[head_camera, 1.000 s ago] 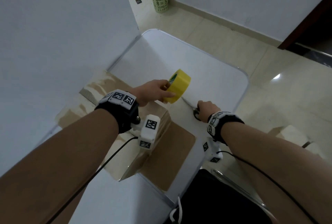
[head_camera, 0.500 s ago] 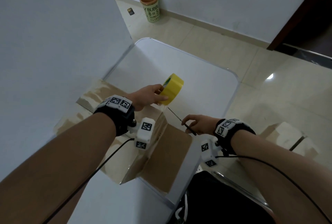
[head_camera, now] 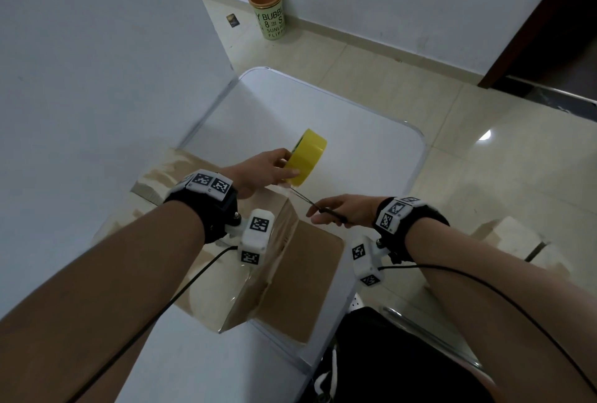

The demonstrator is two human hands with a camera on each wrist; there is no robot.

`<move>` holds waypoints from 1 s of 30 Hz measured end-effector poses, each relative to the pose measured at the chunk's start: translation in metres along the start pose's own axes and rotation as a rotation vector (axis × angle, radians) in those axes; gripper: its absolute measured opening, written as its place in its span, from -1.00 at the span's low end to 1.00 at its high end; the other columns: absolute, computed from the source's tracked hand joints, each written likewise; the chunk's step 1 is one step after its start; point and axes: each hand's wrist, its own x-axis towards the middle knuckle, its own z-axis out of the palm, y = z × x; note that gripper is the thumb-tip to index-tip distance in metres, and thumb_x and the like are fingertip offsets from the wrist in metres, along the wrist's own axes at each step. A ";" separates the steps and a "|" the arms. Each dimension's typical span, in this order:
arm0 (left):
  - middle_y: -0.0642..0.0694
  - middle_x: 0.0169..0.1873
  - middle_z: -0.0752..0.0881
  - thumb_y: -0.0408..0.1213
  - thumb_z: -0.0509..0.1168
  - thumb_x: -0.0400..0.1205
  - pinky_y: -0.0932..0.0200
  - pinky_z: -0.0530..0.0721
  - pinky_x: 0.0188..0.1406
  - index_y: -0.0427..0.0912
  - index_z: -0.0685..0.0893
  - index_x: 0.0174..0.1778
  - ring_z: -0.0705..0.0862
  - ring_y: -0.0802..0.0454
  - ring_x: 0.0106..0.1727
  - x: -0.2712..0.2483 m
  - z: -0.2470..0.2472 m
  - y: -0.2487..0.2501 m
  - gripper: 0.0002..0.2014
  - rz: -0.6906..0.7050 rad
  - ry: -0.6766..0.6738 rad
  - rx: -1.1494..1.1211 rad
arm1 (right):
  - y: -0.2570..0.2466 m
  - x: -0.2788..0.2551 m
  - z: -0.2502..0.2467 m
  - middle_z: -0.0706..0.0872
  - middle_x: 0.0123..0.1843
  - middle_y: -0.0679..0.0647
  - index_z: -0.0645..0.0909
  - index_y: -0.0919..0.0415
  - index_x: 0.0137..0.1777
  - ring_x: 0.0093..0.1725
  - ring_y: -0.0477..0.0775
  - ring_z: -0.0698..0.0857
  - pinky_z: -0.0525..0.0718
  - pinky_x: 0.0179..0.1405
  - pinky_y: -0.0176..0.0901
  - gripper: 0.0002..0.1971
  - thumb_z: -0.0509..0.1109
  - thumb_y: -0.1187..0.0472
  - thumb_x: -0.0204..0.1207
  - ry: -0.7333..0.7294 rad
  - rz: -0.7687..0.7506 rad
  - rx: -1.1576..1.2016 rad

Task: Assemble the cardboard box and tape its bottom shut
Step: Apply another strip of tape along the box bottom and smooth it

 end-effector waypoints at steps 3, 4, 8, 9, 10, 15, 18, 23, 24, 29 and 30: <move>-0.31 0.22 0.66 -0.27 0.35 0.65 -0.01 0.70 0.23 -0.29 0.54 0.34 0.70 -0.30 0.18 0.001 0.000 0.000 -0.64 -0.007 -0.025 0.005 | -0.013 0.000 -0.003 0.51 -0.35 -0.13 0.68 -0.17 0.18 -0.30 -0.09 0.44 0.43 -0.27 -0.27 -0.69 0.45 -0.18 0.46 0.020 -0.034 -0.117; -0.28 0.23 0.65 -0.26 0.35 0.65 0.04 0.70 0.19 -0.28 0.55 0.34 0.71 -0.27 0.17 0.001 0.000 0.000 -0.65 -0.003 -0.026 0.009 | -0.015 -0.001 -0.005 0.51 -0.37 -0.15 0.67 -0.14 0.20 -0.33 -0.14 0.46 0.44 -0.27 -0.30 -0.68 0.44 -0.16 0.48 0.031 -0.039 -0.148; -0.17 0.26 0.64 -0.24 0.36 0.65 0.18 0.65 0.04 -0.23 0.57 0.30 0.68 -0.14 0.15 0.002 0.000 -0.002 -0.67 0.028 -0.013 0.040 | -0.019 -0.006 -0.009 0.50 -0.41 -0.20 0.67 -0.10 0.21 -0.37 -0.23 0.50 0.42 -0.27 -0.39 -0.69 0.43 -0.12 0.50 0.067 -0.064 -0.246; -0.16 0.26 0.64 -0.23 0.36 0.65 0.16 0.64 0.05 -0.22 0.57 0.30 0.68 -0.14 0.15 0.002 0.000 -0.002 -0.68 0.027 -0.015 0.038 | -0.021 -0.006 -0.009 0.48 -0.43 -0.20 0.67 -0.09 0.20 -0.39 -0.22 0.49 0.41 -0.28 -0.40 -0.70 0.44 -0.11 0.50 0.075 -0.074 -0.269; -0.14 0.25 0.64 -0.23 0.36 0.65 0.15 0.64 0.05 -0.22 0.57 0.30 0.69 -0.15 0.16 0.003 -0.001 -0.002 -0.68 0.022 -0.021 0.027 | -0.023 -0.006 -0.009 0.46 -0.45 -0.19 0.67 -0.08 0.20 -0.40 -0.21 0.47 0.41 -0.30 -0.40 -0.70 0.45 -0.11 0.50 0.084 -0.085 -0.289; -0.18 0.25 0.67 -0.28 0.35 0.65 -0.01 0.68 0.25 -0.27 0.59 0.31 0.72 -0.25 0.19 0.004 -0.001 -0.002 -0.67 0.000 -0.035 -0.056 | -0.032 -0.004 -0.012 0.46 -0.47 -0.12 0.70 -0.05 0.14 -0.41 -0.14 0.45 0.44 -0.28 -0.32 -0.70 0.50 -0.10 0.45 0.112 -0.107 -0.373; -0.20 0.24 0.68 -0.29 0.37 0.64 0.01 0.68 0.26 -0.28 0.60 0.31 0.72 -0.23 0.19 0.004 0.000 -0.002 -0.67 0.005 -0.036 -0.062 | -0.033 -0.005 -0.014 0.50 -0.44 -0.10 0.71 -0.08 0.06 -0.38 -0.12 0.49 0.50 -0.22 -0.29 -0.74 0.52 -0.11 0.42 0.124 -0.107 -0.413; -0.18 0.23 0.69 -0.29 0.36 0.64 0.14 0.68 0.11 -0.26 0.60 0.30 0.72 -0.21 0.17 0.001 0.001 0.000 -0.68 0.007 -0.040 -0.042 | -0.033 -0.007 -0.013 0.66 -0.32 -0.05 0.69 -0.13 -0.07 -0.27 -0.08 0.59 0.59 -0.05 -0.17 -0.78 0.52 -0.18 0.38 0.138 -0.094 -0.440; -0.19 0.23 0.69 -0.29 0.36 0.64 0.14 0.69 0.10 -0.26 0.60 0.30 0.72 -0.21 0.15 0.001 0.000 0.000 -0.68 0.008 -0.036 -0.047 | -0.033 -0.007 -0.012 0.67 -0.27 -0.03 0.69 -0.09 -0.04 -0.25 -0.07 0.59 0.60 -0.01 -0.14 -0.73 0.51 -0.21 0.38 0.132 -0.077 -0.440; -0.20 0.24 0.66 -0.31 0.36 0.64 0.30 0.64 -0.12 -0.26 0.60 0.29 0.72 -0.09 0.02 0.001 0.001 -0.002 -0.69 0.032 0.011 -0.059 | -0.034 -0.009 -0.010 0.64 -0.19 -0.05 0.66 -0.07 0.03 -0.13 -0.03 0.59 0.58 0.11 -0.07 -0.64 0.46 -0.27 0.38 0.107 -0.026 -0.456; -0.20 0.24 0.65 -0.32 0.37 0.63 0.31 0.64 -0.11 -0.26 0.61 0.28 0.72 -0.08 0.02 0.001 0.001 -0.002 -0.70 0.034 0.016 -0.062 | -0.035 -0.010 -0.010 0.65 -0.20 -0.04 0.67 -0.07 0.01 -0.13 -0.02 0.60 0.60 0.10 -0.07 -0.65 0.47 -0.28 0.37 0.117 -0.030 -0.453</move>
